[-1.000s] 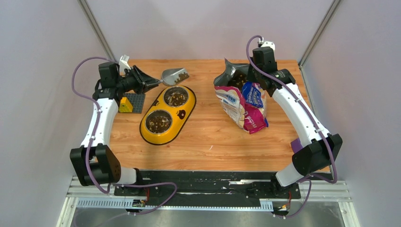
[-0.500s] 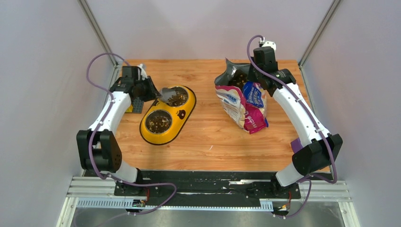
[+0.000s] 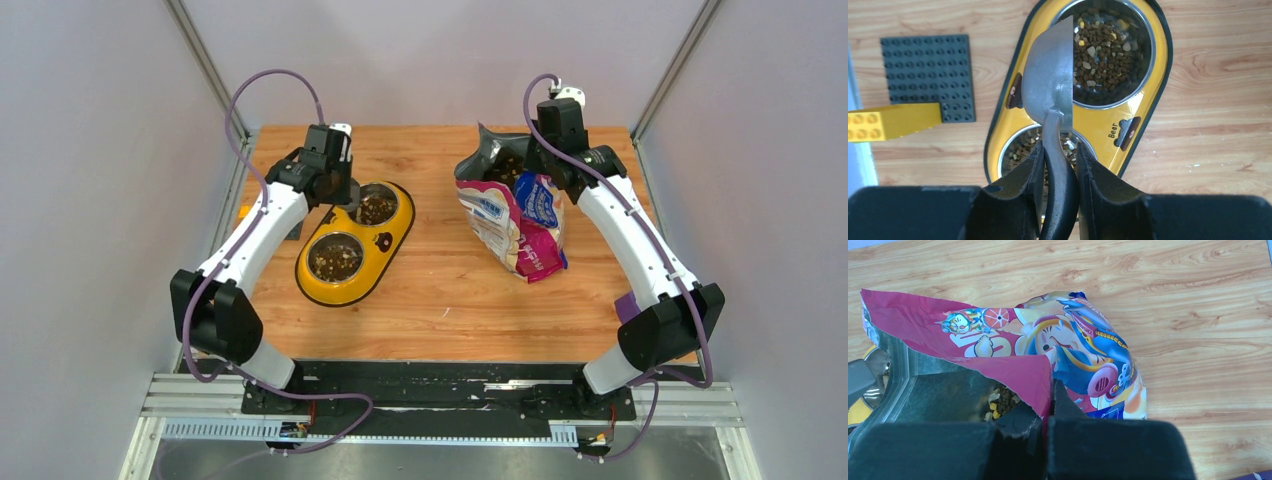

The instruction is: Serve the pet food

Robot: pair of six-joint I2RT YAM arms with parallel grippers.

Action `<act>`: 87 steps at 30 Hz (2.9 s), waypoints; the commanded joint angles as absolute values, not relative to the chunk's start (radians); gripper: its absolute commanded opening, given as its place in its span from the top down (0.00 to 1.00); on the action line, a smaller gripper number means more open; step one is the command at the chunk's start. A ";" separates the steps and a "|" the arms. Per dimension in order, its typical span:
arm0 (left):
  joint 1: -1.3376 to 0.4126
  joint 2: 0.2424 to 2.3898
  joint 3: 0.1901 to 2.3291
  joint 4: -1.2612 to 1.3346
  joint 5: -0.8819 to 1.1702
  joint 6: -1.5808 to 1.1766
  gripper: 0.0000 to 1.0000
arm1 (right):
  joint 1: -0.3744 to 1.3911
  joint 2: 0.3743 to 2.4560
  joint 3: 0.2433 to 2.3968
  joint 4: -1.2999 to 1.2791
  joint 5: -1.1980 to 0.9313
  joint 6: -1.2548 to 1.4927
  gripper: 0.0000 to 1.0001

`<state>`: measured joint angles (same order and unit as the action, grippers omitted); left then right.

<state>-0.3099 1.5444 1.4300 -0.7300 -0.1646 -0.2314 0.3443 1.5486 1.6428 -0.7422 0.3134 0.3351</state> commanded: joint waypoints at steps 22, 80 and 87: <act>-0.407 1.375 1.605 -0.290 0.652 -0.521 1.00 | 0.339 1.552 1.667 -0.735 0.287 0.356 1.00; -0.679 2.149 2.250 -0.796 0.673 -0.612 1.00 | 0.393 1.493 1.581 -0.653 0.323 0.293 1.00; -0.603 1.987 2.067 -0.602 0.757 -0.801 1.00 | 0.390 1.497 1.588 -0.656 0.378 0.295 1.00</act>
<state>-0.6392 2.1159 2.1441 -0.7376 0.6334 -0.6518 0.3962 1.5295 1.5841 -0.6697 0.3126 0.2867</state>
